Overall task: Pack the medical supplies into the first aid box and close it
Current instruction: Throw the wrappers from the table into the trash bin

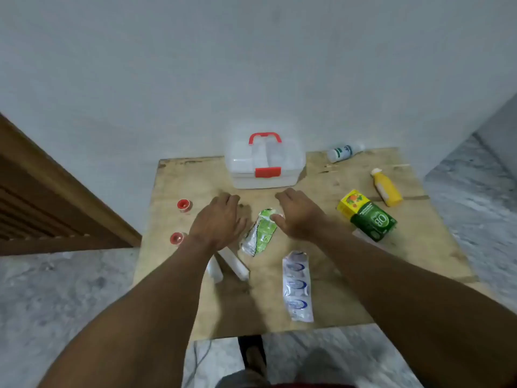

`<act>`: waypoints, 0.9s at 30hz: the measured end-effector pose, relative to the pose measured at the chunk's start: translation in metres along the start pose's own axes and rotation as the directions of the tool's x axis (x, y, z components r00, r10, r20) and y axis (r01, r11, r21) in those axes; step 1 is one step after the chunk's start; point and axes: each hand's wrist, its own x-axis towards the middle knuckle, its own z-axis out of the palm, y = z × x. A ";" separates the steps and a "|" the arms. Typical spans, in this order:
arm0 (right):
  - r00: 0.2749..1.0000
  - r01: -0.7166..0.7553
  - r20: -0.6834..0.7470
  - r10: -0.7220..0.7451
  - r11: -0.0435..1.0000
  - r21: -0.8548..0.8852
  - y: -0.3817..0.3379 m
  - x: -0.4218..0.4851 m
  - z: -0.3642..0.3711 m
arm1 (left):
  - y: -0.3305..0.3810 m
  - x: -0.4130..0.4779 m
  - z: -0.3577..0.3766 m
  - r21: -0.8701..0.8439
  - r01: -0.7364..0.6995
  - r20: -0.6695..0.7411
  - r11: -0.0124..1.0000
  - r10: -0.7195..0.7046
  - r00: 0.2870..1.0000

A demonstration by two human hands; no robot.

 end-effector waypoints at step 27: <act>0.974 -0.143 0.172 0.144 0.990 -0.021 -0.007 -0.136 0.059 | 0.037 -0.024 0.028 -0.013 -0.270 0.220 0.963 0.266 0.939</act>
